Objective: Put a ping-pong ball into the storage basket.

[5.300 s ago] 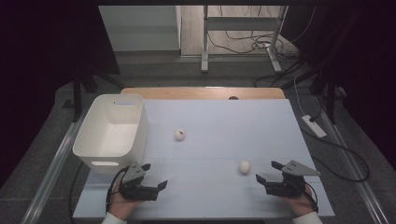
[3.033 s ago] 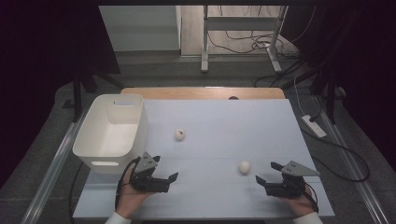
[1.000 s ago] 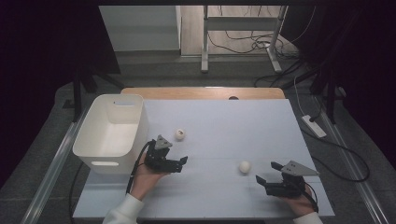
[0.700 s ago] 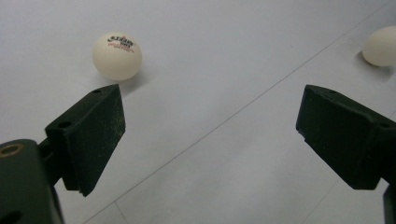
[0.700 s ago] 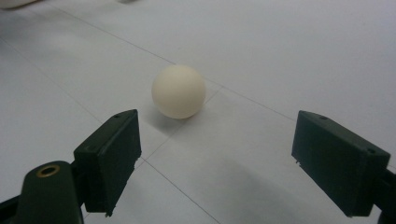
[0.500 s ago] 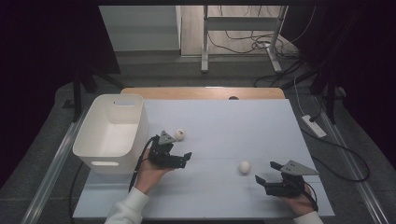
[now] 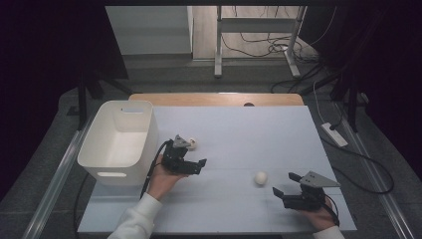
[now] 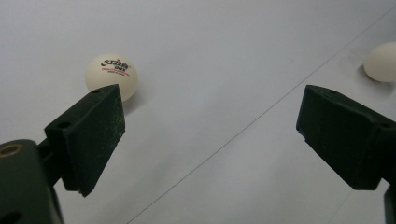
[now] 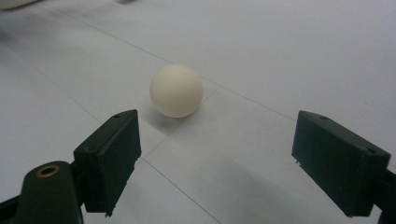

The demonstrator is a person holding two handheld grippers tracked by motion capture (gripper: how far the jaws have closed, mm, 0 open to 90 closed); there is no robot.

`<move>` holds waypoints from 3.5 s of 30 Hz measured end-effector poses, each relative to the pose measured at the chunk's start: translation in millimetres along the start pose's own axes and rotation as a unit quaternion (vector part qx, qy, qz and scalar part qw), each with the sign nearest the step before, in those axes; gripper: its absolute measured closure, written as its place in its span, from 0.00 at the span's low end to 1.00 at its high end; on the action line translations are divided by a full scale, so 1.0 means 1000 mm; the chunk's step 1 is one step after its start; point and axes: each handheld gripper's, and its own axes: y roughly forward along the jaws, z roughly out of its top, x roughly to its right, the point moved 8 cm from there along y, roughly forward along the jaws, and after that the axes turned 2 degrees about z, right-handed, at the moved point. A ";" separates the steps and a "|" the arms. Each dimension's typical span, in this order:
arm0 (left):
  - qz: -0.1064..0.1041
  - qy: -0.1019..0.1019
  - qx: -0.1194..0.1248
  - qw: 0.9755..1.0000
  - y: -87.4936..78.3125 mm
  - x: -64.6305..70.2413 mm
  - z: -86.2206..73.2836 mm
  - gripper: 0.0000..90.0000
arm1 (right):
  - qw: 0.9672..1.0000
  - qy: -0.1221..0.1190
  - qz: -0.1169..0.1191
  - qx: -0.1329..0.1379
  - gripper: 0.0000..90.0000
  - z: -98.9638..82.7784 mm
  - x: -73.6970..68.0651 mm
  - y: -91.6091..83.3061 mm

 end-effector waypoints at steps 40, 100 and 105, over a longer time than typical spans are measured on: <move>0.030 -0.012 -0.018 0.999 0.019 -0.033 0.032 0.10 | 1.000 0.003 -0.012 -0.005 0.17 -0.002 0.003 0.000; 0.045 -0.046 -0.086 0.994 0.073 -0.068 0.020 0.21 | 1.000 0.006 -0.009 -0.006 0.17 -0.004 0.004 0.000; 0.054 -0.049 -0.092 0.993 0.075 -0.070 0.019 0.27 | 1.000 0.006 -0.010 -0.007 0.17 -0.004 0.004 -0.001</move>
